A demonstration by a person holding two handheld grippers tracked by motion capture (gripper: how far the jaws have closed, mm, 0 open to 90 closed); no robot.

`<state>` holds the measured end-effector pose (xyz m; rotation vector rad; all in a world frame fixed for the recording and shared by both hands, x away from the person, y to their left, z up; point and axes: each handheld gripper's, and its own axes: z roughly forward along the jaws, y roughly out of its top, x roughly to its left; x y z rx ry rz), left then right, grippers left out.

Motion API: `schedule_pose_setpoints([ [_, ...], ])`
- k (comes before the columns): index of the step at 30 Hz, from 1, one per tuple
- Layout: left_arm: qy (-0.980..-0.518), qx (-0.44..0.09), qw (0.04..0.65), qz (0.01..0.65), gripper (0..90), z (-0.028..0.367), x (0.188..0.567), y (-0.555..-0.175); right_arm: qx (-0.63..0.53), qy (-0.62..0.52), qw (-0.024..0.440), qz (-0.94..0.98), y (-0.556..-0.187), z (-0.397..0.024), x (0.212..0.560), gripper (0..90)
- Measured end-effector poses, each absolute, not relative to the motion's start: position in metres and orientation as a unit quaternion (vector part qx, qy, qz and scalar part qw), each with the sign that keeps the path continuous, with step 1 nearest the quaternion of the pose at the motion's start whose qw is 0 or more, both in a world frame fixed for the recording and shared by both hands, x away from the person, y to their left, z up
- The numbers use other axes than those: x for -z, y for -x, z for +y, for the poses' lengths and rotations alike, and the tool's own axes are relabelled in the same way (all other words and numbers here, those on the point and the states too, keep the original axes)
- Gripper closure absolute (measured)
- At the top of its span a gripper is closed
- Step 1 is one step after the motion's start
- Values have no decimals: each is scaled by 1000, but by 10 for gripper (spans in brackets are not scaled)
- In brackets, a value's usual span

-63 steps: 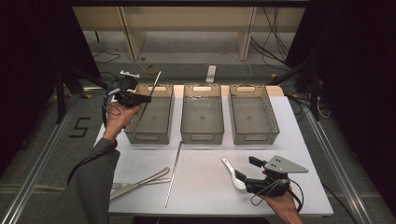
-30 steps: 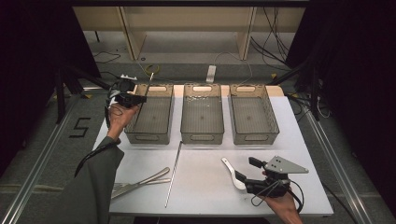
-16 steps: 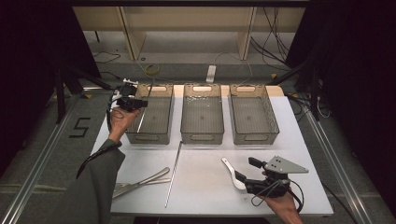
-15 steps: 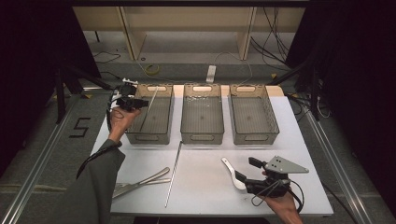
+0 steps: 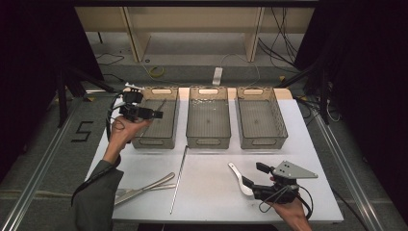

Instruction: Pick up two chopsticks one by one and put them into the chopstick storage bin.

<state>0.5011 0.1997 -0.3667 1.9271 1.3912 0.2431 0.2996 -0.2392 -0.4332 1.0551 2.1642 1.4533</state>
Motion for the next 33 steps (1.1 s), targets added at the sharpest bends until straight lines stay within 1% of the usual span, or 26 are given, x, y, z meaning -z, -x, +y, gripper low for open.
schedule_pose_setpoints([
  [2,-756,-88,368,534,305,196,367,-494,-509,-370,164,759,-300,-239,433,272],
  [3,-762,-84,367,526,273,193,369,-489,-508,-370,164,760,-300,-239,433,272],
  [5,-761,-79,375,523,271,192,371,-481,-508,-370,164,760,-300,-239,433,272],
  [6,-765,-74,369,522,271,190,372,-479,-509,-371,164,760,-300,-239,433,272],
  [7,-770,-75,364,519,248,188,372,-477,-509,-370,164,759,-300,-239,433,272],
  [9,-775,-78,364,511,249,184,374,-469,-509,-370,164,760,-300,-239,433,272],
  [15,-792,-61,340,503,230,173,383,-455,-509,-367,165,761,-299,-238,433,272],
  [27,-821,-46,291,489,276,151,410,-428,-505,-366,167,763,-299,-237,433,272],
  [33,-831,-33,273,483,323,142,421,-418,-505,-366,167,763,-299,-237,433,272],
])
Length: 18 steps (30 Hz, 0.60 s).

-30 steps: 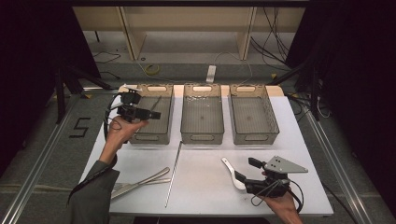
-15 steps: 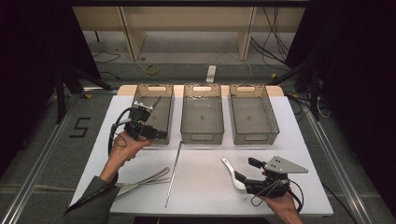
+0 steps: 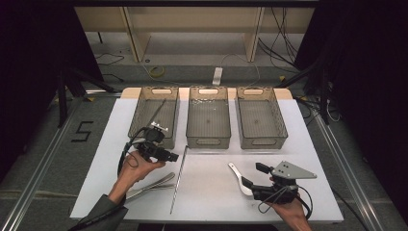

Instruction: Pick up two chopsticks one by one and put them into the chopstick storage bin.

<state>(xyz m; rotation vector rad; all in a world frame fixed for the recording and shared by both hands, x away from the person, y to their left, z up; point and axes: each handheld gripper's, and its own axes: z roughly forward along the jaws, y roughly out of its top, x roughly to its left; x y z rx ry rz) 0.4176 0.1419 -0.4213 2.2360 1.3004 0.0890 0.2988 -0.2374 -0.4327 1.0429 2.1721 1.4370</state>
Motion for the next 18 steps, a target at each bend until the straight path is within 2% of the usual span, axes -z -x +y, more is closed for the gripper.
schedule_pose_setpoints([
  [18,-849,-16,230,476,502,112,454,-410,-501,-363,166,768,-299,-235,433,272],
])
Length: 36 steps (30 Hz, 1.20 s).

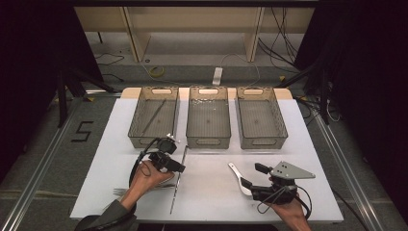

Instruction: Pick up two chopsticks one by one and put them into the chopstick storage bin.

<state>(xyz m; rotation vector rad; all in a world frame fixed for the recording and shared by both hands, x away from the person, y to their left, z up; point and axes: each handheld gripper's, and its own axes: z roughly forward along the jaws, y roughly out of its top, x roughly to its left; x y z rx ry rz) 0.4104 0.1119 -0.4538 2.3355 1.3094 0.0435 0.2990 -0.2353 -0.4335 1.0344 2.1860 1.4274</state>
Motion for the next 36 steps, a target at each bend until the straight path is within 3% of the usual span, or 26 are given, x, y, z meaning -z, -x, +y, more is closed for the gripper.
schedule_pose_setpoints([
  [17,-850,-7,219,478,645,104,465,-417,-499,-362,164,770,-300,-235,434,272],
  [36,-867,-51,191,457,752,92,464,-410,-496,-362,163,772,-300,-234,434,272],
])
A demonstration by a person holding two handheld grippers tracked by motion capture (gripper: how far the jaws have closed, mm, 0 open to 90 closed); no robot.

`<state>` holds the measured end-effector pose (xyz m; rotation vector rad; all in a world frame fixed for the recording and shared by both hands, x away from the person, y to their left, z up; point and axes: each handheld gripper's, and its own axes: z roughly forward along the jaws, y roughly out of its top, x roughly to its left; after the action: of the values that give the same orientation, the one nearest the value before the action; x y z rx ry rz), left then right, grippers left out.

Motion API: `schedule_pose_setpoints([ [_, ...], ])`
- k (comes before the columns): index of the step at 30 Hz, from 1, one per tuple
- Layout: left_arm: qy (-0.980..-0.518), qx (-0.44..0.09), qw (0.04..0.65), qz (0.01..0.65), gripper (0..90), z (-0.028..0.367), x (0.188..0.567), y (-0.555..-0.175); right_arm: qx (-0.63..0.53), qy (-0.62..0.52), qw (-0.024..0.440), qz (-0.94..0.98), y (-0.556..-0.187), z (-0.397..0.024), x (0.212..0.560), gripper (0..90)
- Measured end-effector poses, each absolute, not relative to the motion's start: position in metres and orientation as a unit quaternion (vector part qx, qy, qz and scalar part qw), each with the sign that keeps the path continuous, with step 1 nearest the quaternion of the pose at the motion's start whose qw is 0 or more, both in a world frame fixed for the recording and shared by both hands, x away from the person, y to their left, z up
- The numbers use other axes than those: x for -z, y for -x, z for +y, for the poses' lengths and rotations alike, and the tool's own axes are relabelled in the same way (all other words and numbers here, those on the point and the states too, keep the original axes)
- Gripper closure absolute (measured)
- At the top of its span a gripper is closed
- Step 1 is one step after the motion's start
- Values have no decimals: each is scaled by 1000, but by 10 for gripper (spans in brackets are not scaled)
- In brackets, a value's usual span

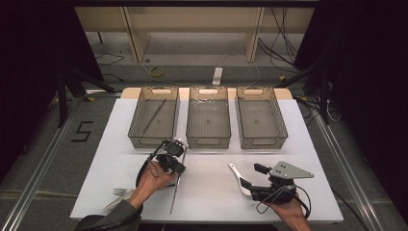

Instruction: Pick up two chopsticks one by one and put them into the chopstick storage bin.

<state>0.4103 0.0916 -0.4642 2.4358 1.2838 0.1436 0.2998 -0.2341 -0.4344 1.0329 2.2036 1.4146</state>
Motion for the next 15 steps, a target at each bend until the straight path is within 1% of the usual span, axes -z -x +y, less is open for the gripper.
schedule_pose_setpoints([
  [3,-866,-50,193,458,760,92,464,-409,-496,-362,162,772,-300,-234,435,272],
  [6,-865,-44,198,460,786,93,463,-408,-494,-364,162,773,-300,-234,435,272],
  [9,-864,-39,198,462,786,94,463,-409,-494,-364,160,774,-300,-233,435,272],
  [10,-861,-34,199,468,781,95,464,-410,-493,-365,161,773,-300,-233,435,272],
  [11,-859,-27,196,471,740,96,465,-412,-493,-364,161,774,-300,-233,435,272],
  [15,-858,-26,195,475,728,94,465,-413,-492,-364,161,774,-300,-232,435,272],
])
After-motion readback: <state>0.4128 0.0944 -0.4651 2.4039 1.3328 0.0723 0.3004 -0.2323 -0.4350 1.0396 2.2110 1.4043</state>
